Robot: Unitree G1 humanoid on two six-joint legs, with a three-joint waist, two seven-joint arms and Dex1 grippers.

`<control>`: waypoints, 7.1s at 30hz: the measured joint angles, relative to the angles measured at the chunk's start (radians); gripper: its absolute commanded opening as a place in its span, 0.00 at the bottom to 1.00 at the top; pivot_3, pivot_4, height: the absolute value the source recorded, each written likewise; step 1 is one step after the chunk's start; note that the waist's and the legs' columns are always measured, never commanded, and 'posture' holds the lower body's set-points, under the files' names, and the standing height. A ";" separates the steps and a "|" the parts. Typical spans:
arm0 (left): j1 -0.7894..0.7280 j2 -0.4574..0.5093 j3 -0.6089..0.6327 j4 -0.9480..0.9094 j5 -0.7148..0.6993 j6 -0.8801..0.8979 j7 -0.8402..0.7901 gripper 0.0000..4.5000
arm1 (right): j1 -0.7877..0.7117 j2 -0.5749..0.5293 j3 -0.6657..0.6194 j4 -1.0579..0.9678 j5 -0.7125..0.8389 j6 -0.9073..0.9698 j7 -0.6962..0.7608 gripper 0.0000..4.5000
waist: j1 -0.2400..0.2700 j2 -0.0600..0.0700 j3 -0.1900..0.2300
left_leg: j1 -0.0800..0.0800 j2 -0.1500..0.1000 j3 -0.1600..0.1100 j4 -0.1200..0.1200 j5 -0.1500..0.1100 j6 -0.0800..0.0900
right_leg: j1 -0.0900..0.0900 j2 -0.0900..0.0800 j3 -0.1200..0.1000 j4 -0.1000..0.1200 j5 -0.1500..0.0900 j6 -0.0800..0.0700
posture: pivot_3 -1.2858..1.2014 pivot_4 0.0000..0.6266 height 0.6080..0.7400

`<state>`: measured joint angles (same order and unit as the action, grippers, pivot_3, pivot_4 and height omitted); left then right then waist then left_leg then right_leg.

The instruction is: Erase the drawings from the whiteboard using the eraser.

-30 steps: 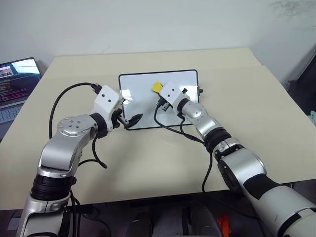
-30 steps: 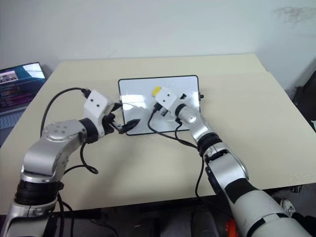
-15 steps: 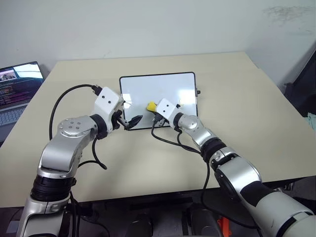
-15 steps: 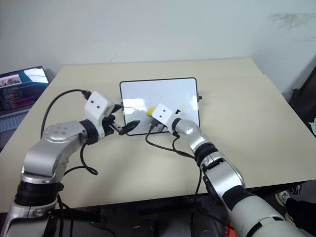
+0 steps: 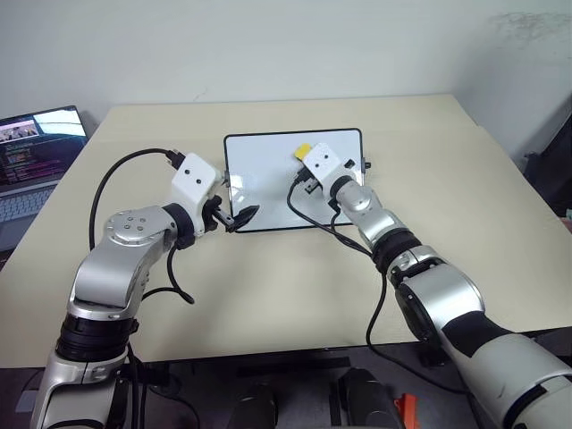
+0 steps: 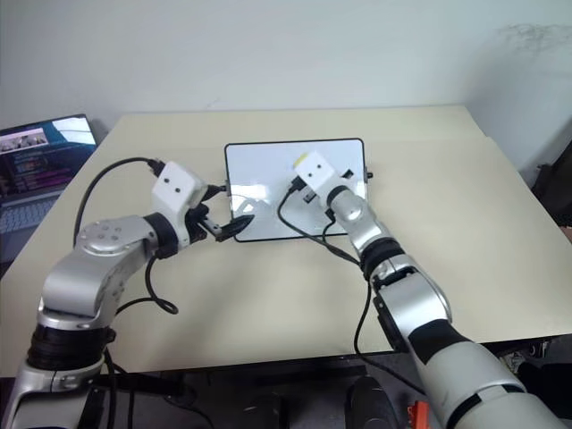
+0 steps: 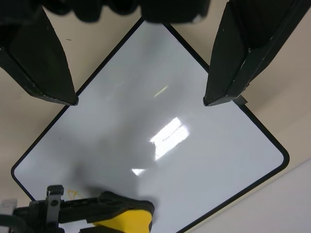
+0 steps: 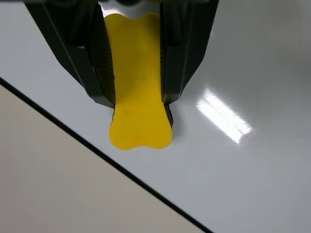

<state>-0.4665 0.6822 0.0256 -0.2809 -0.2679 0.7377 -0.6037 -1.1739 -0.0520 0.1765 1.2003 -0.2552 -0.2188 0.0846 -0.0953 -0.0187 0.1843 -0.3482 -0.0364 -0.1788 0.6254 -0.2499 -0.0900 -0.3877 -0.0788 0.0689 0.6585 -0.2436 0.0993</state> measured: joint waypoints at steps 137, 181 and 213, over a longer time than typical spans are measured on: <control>-0.057 0.013 -0.153 0.038 0.028 -0.023 -0.162 1.00 | 0.259 -0.221 0.026 -0.345 -0.045 -0.111 0.114 0.18 | 0.006 0.001 0.003 | -0.017 0.008 0.006 0.003 -0.003 -0.004 | -0.015 0.007 0.002 -0.005 0.004 -0.007 | 0.52 0.24 1.00; -0.057 0.022 -0.144 0.038 0.028 -0.022 -0.163 1.00 | 0.359 -0.238 0.066 -0.425 -0.036 -0.076 0.223 0.15 | -0.019 -0.001 0.002 | -0.013 0.012 0.008 0.003 0.000 -0.003 | -0.014 0.010 0.004 0.001 0.004 -0.005 | 0.52 0.24 1.00; -0.092 -0.043 -0.176 0.089 0.027 -0.054 -0.172 1.00 | 0.375 -0.554 -0.349 -0.606 0.293 0.670 0.293 0.15 | 0.009 0.002 0.004 | -0.021 0.013 0.011 -0.002 -0.001 -0.002 | -0.018 0.010 0.004 -0.013 0.007 -0.009 | 0.52 0.24 1.00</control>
<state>-0.5581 0.6391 -0.1503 -0.1924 -0.2411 0.6839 -0.7759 -0.7993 -0.6062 -0.1730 0.5940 0.0380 0.4511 0.3779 -0.0862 -0.0172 0.1887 -0.3692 -0.0238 -0.1677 0.6236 -0.2509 -0.0919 -0.4055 -0.0692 0.0731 0.6455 -0.2369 0.0903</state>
